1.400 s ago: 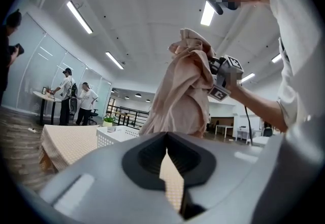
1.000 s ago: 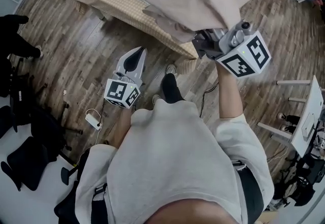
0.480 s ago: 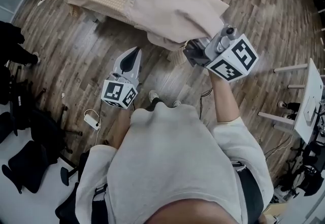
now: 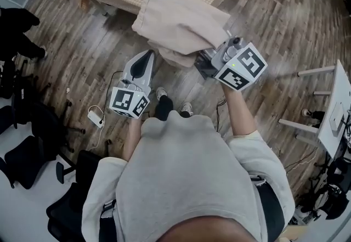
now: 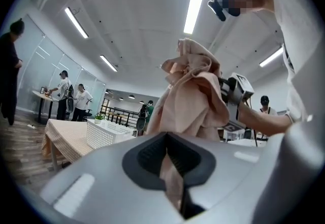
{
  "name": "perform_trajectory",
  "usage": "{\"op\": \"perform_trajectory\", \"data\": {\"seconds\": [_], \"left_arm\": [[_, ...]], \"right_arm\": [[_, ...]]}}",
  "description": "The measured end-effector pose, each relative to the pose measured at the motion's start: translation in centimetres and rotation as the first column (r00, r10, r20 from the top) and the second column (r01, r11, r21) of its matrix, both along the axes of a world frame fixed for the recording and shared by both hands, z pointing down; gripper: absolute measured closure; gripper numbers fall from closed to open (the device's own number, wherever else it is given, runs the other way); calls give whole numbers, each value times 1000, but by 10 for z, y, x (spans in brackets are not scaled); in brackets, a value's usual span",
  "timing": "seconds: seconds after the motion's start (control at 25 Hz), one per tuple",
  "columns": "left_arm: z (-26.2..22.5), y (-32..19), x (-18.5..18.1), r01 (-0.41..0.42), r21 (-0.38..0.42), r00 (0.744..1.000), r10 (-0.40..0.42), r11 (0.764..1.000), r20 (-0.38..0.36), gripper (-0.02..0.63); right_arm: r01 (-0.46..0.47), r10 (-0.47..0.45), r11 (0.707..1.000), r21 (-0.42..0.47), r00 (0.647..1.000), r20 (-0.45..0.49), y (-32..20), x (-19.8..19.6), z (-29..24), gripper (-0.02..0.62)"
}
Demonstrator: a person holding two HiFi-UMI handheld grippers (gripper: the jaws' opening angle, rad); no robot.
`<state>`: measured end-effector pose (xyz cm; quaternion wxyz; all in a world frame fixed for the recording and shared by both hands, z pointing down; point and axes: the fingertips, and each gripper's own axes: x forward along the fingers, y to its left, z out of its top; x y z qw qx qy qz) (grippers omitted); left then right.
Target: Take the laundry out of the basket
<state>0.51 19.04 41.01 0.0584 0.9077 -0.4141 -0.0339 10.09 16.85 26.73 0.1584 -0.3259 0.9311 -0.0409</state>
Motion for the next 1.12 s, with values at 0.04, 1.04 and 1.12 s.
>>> {"op": "perform_trajectory", "data": {"seconds": [0.04, 1.04, 1.12], "left_arm": [[1, 8, 1, 10, -1, 1000, -10, 1000, 6, 595], [-3, 41, -18, 12, -9, 1000, -12, 1000, 17, 595], [-4, 39, -22, 12, -6, 1000, -12, 1000, 15, 595]], "right_arm": [[-1, 1, 1000, -13, 1000, -19, 7, 1, 12, 503], [-178, 159, 965, -190, 981, -113, 54, 8, 136, 505], [-185, 166, 965, -185, 979, -118, 51, 6, 134, 505]]}}
